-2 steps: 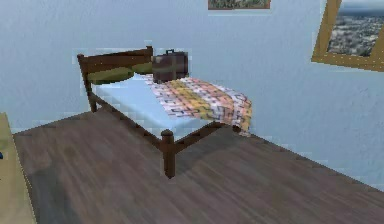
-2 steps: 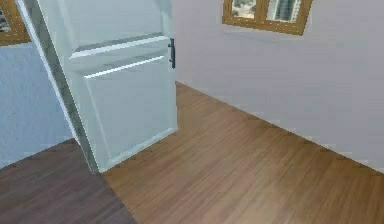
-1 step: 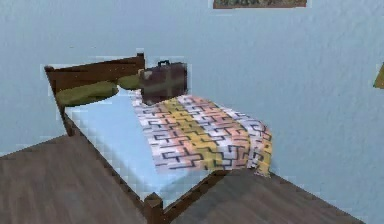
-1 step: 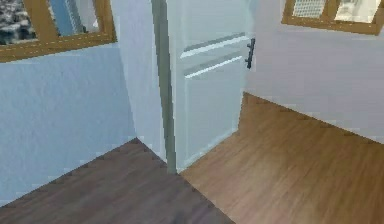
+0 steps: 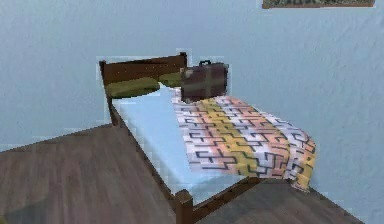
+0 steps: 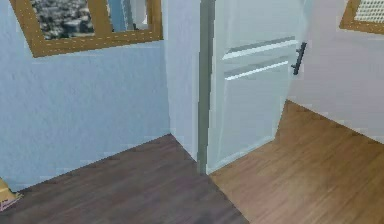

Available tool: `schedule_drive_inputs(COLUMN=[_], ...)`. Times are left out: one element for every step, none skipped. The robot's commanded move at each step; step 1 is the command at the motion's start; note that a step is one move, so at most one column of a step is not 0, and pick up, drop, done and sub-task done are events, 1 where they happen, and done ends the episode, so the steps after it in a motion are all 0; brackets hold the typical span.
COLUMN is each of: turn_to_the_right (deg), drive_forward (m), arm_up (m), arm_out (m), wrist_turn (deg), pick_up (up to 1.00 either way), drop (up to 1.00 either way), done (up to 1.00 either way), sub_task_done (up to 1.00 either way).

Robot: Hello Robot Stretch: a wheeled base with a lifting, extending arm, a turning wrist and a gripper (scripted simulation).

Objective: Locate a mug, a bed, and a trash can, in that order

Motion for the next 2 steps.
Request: schedule_drive_inputs(turn_to_the_right=[0.0,45.0], drive_forward=[0.00,0.00], arm_up=[0.00,0.00], arm_out=[0.00,0.00], wrist_turn=[0.0,0.0], pick_up=[0.00,0.00], drop=[0.00,0.00], done=[0.00,0.00], sub_task_done=[1.00,0.00])
